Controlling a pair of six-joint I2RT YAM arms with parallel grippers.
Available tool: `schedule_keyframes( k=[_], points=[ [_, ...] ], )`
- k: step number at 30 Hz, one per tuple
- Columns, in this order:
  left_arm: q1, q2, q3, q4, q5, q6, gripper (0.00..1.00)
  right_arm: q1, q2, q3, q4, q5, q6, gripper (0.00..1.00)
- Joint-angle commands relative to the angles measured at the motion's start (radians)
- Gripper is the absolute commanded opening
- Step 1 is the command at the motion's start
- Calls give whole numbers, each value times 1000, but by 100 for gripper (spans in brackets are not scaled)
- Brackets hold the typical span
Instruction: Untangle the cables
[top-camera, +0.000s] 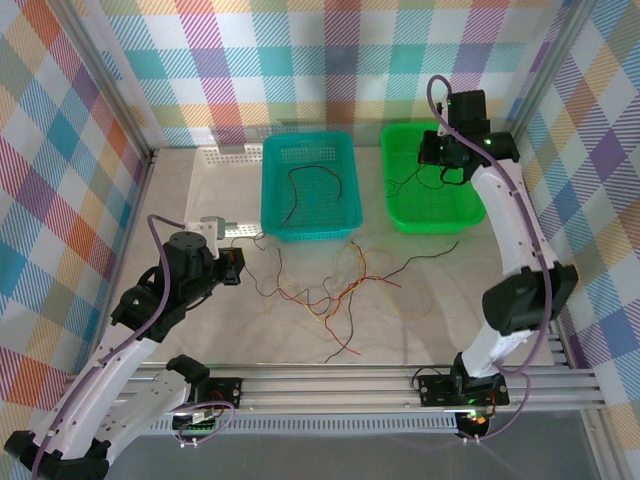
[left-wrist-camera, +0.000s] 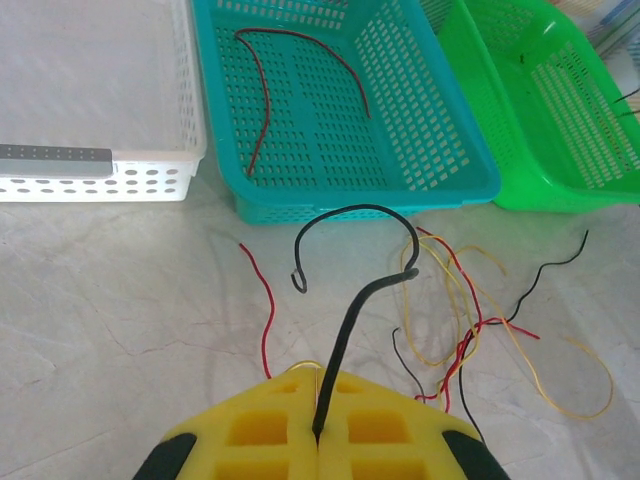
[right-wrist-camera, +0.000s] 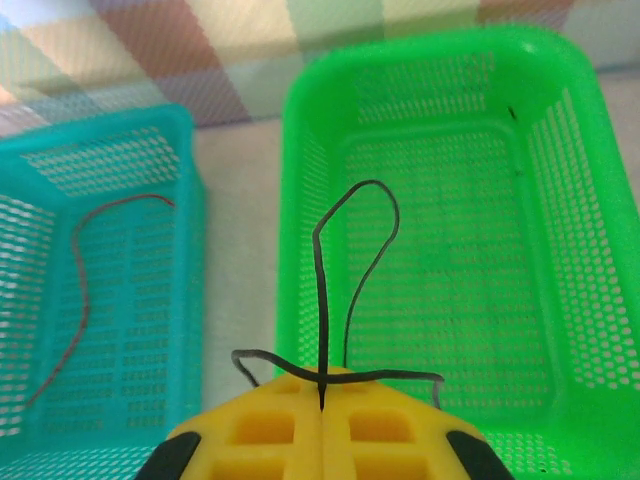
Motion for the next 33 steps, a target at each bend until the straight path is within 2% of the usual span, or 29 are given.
schedule_keyframes(
  k=[1, 9, 12, 15, 20, 24, 26, 30, 33],
  points=[
    [13, -4, -11, 30, 25, 19, 0, -6, 46, 15, 38, -3, 15, 0],
    [12, -12, -23, 52, 45, 22, 0, -48, 255, 79, -28, -29, 54, 0],
    [12, -14, -24, 56, 51, 22, 0, -53, 294, 110, -71, -20, 78, 13],
    [12, -13, -24, 58, 56, 22, 0, -54, 283, 111, -81, -29, 97, 31],
    [12, -7, -23, 65, 72, 18, 0, -54, 134, -3, 11, -111, 135, 52],
    [10, -5, -12, 76, 104, -9, 0, -47, -64, -198, 147, -218, 166, 60],
    [9, -3, -4, 84, 124, -37, 0, -26, -179, -331, 242, -316, 160, 64],
    [0, 25, 50, 86, 182, -93, 0, 73, -367, -564, 395, -503, 118, 72],
    [-6, 50, 104, 95, 220, -145, 0, 194, -496, -730, 527, -582, 100, 74]
  ],
)
